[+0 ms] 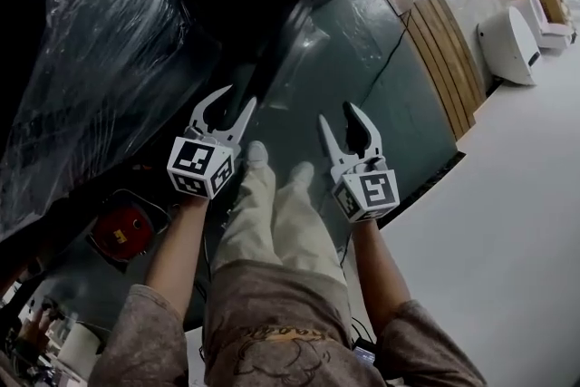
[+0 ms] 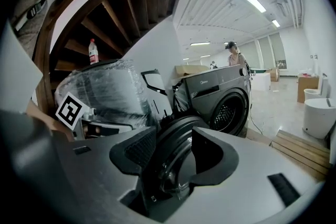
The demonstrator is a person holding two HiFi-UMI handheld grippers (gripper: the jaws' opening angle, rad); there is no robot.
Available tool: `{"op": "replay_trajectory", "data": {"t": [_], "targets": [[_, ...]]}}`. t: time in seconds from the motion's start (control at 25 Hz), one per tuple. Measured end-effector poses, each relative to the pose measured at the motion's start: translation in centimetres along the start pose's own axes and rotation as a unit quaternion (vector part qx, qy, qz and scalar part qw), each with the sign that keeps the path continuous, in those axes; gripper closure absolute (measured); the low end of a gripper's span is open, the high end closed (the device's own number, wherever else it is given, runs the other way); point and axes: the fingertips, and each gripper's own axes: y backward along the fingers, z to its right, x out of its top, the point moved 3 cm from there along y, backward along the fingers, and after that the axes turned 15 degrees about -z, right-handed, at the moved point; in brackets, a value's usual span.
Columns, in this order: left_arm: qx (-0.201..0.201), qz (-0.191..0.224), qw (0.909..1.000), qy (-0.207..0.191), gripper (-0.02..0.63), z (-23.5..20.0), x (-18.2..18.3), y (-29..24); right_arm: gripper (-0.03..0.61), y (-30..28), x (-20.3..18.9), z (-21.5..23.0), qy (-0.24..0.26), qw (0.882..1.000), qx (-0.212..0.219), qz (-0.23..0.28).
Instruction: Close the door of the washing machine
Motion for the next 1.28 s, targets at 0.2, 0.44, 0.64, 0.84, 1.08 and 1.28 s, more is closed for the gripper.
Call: {"op": "replay_trajectory", "data": {"t": [0.2, 0.44, 0.64, 0.84, 1.08, 1.28], "targets": [[0.004, -0.021, 0.9998, 0.003, 0.479, -1.6, -2.6, -2.9, 0.394, -1.9, -2.5, 1.1, -0.017, 1.000, 0.000, -0.011], [-0.002, -0.040, 0.9992, 0.000, 0.480, -2.7, -5.2, -4.5, 0.395, -2.4, -4.7, 0.9, -0.023, 1.000, 0.004, -0.021], [-0.014, -0.056, 0.9983, -0.007, 0.480, -2.2, -6.1, -5.0, 0.402, -2.2, -5.8, 1.1, -0.033, 0.999, -0.004, -0.031], [-0.017, -0.054, 0.9984, -0.001, 0.480, -2.2, -6.2, -5.1, 0.402, -1.8, -6.5, 1.1, -0.033, 0.999, -0.008, -0.034], [-0.036, -0.066, 0.9971, -0.008, 0.486, -1.6, -6.3, -5.5, 0.402, -1.2, -6.7, 1.5, -0.040, 0.998, -0.024, -0.033], [-0.070, -0.079, 0.9941, -0.026, 0.502, -0.2, -6.7, -6.2, 0.402, -0.1, -7.3, 1.9, -0.051, 0.997, -0.048, -0.022]]}}
